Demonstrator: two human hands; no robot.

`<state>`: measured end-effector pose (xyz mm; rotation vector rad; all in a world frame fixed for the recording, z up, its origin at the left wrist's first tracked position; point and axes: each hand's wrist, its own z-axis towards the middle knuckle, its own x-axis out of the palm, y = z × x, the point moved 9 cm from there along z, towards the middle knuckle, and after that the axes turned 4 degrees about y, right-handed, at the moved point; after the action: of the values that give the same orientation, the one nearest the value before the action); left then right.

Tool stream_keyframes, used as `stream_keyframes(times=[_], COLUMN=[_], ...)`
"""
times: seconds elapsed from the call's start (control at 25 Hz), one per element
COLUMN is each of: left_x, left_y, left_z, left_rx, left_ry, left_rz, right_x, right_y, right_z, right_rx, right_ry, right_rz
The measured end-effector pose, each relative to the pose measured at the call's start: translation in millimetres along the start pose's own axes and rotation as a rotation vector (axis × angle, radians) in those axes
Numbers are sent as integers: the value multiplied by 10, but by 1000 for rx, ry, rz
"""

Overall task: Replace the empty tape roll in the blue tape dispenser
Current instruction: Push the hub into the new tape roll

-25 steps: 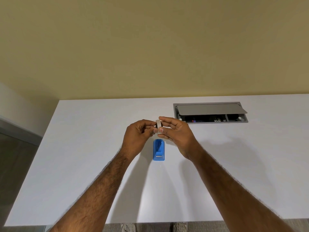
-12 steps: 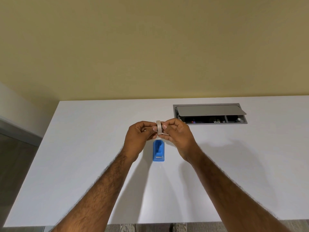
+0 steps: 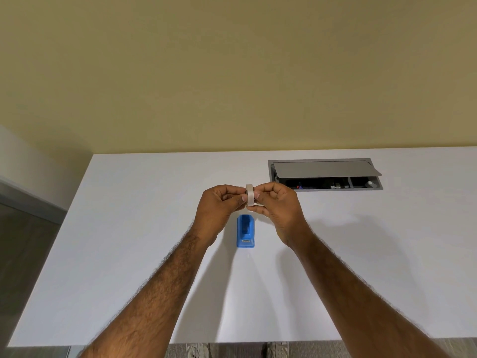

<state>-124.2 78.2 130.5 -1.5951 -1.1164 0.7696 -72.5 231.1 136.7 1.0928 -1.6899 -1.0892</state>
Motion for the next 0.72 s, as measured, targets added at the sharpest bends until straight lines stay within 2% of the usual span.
stream_keyframes(times=[0.2,0.4,0.56,0.72], left_x=[-20,-69,-63,-79], left_y=[-52,-50,23,11], left_z=[-16,-28,-20,-15], left_rx=[40,65,34,43], left_ry=[-14,-13,37,18], left_rz=[52,49,39,114], right_x=[7,3,17,23], right_y=[-33,-37,-61,-56], right_z=[21,21,13,19], right_rx=[24,35,35,21], right_ry=[-17,10,41,45], right_rz=[-17,-165,-128,-111])
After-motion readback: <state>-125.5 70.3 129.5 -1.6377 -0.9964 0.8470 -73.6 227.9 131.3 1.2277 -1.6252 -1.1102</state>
